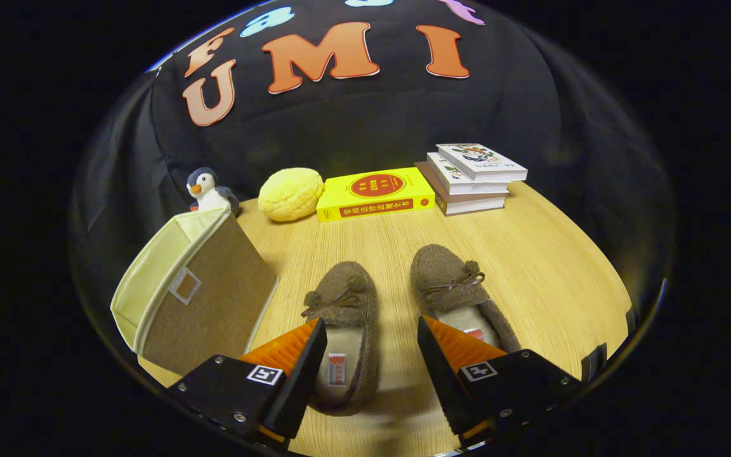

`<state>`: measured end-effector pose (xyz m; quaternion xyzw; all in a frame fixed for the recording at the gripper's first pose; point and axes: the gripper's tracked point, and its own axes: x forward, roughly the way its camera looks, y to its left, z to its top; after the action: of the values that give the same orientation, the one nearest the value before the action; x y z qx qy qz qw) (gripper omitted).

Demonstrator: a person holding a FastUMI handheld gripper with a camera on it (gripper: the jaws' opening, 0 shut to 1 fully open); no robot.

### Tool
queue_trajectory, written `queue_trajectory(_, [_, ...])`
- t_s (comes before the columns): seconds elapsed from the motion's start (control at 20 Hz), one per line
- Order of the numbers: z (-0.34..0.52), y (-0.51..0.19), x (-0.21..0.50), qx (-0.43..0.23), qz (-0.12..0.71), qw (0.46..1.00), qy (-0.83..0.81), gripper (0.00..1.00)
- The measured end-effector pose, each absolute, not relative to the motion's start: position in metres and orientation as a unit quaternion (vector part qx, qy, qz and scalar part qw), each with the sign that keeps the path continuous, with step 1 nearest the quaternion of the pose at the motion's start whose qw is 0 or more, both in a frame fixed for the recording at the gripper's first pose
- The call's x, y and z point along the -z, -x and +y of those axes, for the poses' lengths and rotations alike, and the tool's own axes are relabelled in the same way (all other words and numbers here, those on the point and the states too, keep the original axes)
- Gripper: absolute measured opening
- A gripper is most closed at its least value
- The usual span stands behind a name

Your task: Open the storage box then place both shoes into the box .Put the left shoe in first, then the right shoe, with the right side of both shoes facing outward in a uniform manner.

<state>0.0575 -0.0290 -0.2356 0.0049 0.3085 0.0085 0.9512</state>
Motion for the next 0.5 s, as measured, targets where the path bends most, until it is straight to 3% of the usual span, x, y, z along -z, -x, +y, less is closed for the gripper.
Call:
queue_trajectory(0.2, [-0.032,-0.066,0.258,-0.004,0.322,0.947,0.008,0.67])
queue_trajectory(0.35, [-0.030,-0.073,0.270,-0.007,0.331,0.943,0.003,0.36])
queue_trajectory(0.5, [-0.027,-0.076,0.278,-0.011,0.340,0.940,0.001,0.25])
